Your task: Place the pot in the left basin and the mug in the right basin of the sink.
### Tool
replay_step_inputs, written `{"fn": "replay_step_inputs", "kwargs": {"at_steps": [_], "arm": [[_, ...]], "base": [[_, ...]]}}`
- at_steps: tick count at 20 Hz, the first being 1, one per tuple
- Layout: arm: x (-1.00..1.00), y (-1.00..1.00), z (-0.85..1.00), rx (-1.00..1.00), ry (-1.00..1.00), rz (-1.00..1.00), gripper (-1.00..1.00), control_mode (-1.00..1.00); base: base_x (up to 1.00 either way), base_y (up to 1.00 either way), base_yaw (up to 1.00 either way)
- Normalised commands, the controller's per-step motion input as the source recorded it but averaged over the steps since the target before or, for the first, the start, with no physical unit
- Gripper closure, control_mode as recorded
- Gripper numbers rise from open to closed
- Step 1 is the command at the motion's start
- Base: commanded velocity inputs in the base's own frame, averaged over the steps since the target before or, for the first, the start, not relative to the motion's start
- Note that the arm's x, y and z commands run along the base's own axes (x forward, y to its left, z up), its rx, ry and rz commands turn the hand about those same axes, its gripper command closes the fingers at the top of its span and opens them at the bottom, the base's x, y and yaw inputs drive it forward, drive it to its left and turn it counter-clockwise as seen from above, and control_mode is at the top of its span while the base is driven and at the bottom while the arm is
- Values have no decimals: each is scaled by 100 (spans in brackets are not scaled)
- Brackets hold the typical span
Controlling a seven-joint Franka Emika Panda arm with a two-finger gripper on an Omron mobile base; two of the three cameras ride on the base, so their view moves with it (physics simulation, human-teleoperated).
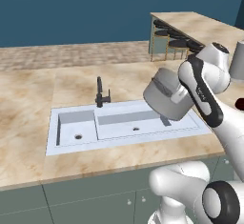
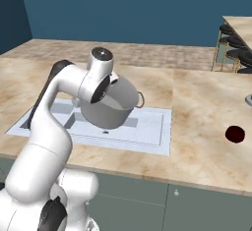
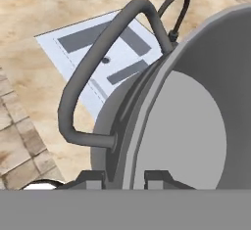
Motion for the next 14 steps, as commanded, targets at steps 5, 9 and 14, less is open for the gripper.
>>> {"fn": "replay_step_inputs", "kwargs": {"at_steps": [5, 9, 14], "arm": [[0, 66, 0, 19, 0, 0, 100, -100], [0, 76, -6, 16, 2, 0, 100, -100], [4, 88, -15, 10, 6, 0, 100, -100]], "base": [[0, 0, 0], [0, 0, 0], [0, 0, 0]]}}
